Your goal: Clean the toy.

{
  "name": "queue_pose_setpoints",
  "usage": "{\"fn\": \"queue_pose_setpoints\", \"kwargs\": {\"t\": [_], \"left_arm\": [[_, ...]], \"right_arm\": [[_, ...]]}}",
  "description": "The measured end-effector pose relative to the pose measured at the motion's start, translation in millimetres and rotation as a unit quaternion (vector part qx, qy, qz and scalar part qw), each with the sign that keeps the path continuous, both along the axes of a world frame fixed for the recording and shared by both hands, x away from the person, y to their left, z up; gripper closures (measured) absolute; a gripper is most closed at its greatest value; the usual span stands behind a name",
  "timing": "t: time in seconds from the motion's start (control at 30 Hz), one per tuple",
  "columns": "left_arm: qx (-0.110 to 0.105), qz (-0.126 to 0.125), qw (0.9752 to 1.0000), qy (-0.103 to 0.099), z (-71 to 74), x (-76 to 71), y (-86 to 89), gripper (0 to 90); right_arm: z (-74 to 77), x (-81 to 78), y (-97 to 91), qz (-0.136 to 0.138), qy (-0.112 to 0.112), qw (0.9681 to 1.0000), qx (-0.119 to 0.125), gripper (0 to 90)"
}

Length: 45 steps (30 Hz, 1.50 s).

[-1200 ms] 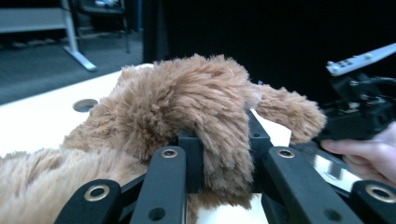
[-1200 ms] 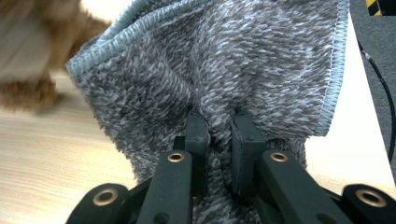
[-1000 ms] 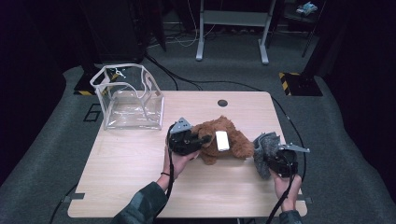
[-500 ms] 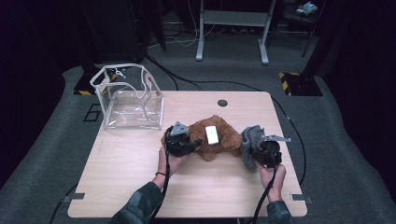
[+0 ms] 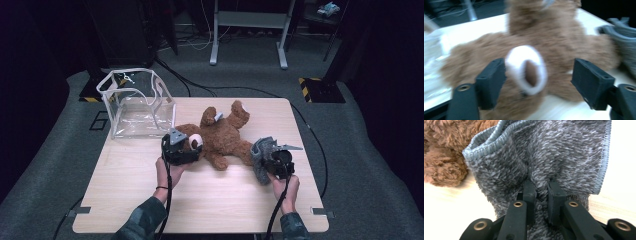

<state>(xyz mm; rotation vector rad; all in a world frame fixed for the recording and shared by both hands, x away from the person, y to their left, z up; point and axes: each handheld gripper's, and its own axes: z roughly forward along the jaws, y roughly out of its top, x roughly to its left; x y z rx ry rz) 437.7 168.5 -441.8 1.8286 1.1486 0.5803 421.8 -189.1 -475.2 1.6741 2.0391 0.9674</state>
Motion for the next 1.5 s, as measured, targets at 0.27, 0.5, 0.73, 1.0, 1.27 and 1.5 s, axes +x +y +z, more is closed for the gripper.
{"fn": "queue_pose_setpoints", "kwargs": {"t": [0.27,0.5,0.73,1.0,1.27,1.5], "left_arm": [[0.022,0.053,0.9984,-0.002,-6.5,7.8,-16.6,19.7],[0.055,0.070,0.9961,0.001,-16.2,21.6,-33.8,32.7],[-0.007,0.010,0.9999,0.012,-24.0,24.3,-17.8,53.1],[-0.052,-0.062,0.9963,0.028,-21.2,10.2,-24.4,55.3],[-0.034,-0.093,0.9947,0.026,-18.4,1.3,-25.6,47.8],[-0.056,-0.063,0.9963,-0.016,-13.8,-16.1,0.0,31.2]], "right_arm": [[3.3,-4.7,0.5,0.002,-0.008,1.0000,-0.005,79.9],[11.6,-10.5,-1.2,0.004,-0.020,0.9998,-0.006,79.9],[25.6,-16.1,-7.1,-0.001,-0.036,0.9993,-0.001,79.9],[55.2,-10.3,12.2,0.022,-0.067,0.9975,-0.005,79.9],[61.8,23.6,64.6,0.045,-0.043,0.9971,-0.045,80.2],[50.7,31.3,66.0,0.037,-0.031,0.9973,-0.054,80.9]]}}
